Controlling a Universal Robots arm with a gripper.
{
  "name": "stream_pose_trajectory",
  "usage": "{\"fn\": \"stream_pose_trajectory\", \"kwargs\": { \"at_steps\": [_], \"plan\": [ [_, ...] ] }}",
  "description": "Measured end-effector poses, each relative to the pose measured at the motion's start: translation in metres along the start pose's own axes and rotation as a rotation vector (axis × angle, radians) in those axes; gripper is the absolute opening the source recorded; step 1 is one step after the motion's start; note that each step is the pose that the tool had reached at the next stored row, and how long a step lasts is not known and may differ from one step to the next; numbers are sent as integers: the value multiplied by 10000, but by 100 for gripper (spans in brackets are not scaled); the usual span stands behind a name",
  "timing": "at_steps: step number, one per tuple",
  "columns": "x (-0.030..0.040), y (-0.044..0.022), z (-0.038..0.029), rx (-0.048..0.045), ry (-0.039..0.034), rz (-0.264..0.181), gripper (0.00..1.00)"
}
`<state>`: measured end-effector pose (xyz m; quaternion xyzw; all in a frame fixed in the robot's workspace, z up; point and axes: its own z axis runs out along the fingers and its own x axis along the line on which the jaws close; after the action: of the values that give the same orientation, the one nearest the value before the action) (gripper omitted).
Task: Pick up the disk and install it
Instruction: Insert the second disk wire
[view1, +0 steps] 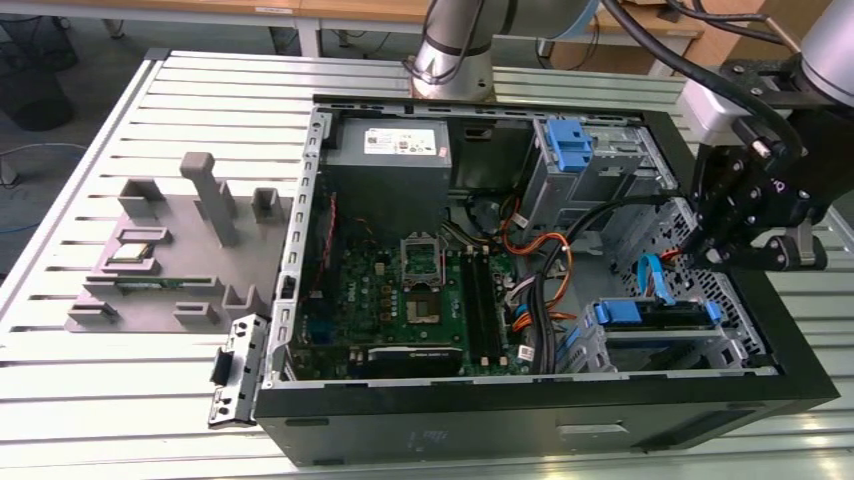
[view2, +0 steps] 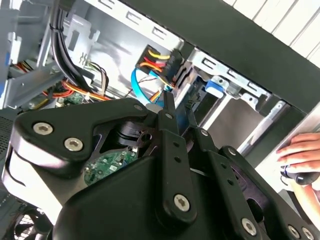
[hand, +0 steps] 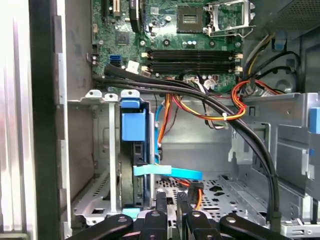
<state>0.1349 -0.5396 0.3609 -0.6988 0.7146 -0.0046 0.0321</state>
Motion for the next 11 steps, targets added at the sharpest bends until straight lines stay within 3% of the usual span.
{"fn": "stream_pose_trajectory", "kwargs": {
  "at_steps": [6, 11],
  "plan": [
    [-42, -114, 9, -2, -62, 3, 23],
    [-91, -148, 15, -3, -114, 1, 23]
  ]
}}
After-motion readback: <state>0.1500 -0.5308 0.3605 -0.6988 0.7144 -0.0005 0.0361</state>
